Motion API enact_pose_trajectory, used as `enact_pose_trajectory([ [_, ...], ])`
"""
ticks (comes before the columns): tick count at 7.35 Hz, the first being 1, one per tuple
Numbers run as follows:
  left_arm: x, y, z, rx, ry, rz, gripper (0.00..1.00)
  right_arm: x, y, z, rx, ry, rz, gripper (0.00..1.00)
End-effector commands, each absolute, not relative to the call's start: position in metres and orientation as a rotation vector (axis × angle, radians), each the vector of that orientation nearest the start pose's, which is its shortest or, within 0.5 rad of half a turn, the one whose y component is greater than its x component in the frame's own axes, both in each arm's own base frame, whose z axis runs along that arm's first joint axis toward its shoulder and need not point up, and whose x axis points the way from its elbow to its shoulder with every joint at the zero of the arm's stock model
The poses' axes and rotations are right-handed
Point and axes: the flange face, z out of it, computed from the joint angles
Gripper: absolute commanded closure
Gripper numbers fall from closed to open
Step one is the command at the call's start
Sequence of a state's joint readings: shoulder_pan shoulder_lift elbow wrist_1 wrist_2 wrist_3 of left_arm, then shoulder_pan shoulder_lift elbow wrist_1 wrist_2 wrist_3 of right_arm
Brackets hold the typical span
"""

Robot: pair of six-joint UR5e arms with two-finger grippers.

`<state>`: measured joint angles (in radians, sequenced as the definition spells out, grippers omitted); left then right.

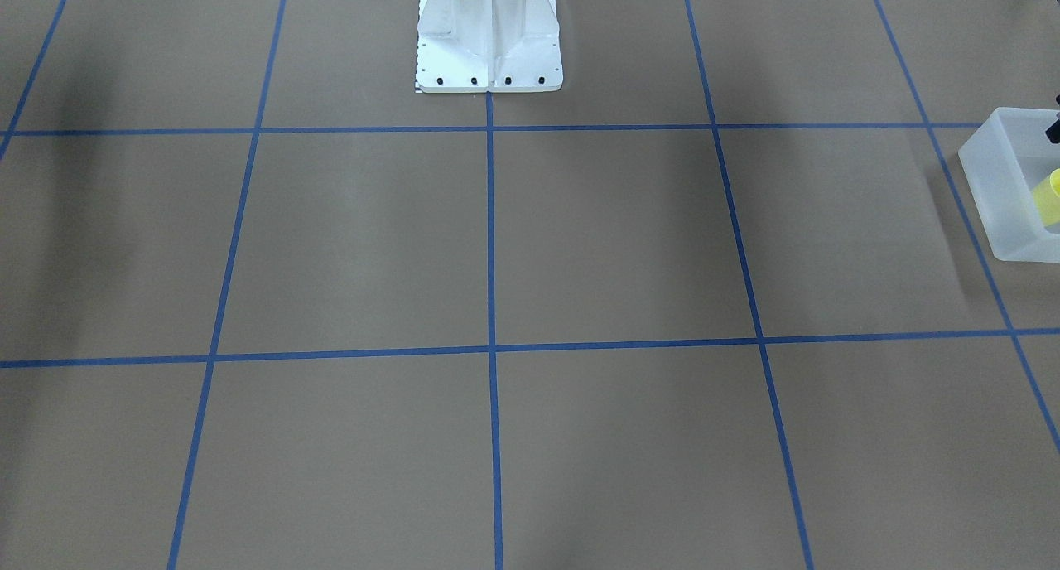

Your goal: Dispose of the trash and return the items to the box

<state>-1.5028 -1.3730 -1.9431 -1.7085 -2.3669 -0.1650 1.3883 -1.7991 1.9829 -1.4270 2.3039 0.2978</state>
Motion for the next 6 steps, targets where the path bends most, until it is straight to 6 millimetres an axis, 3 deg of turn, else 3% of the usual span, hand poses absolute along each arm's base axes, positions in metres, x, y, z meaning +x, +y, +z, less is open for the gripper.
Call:
enact_pose_trajectory([
  [1, -0.0338, -0.4232, 0.5471, 0.219, 0.817, 0.040, 0.02, -0.0080, -0.4105, 0.5443, 0.127, -0.779, -0.010, 0.00],
  [6, -0.0338, -0.4230, 0.5413, 0.233, 0.818, 0.047, 0.02, -0.0076, -0.4098, 0.5412, 0.133, -0.777, -0.008, 0.00],
])
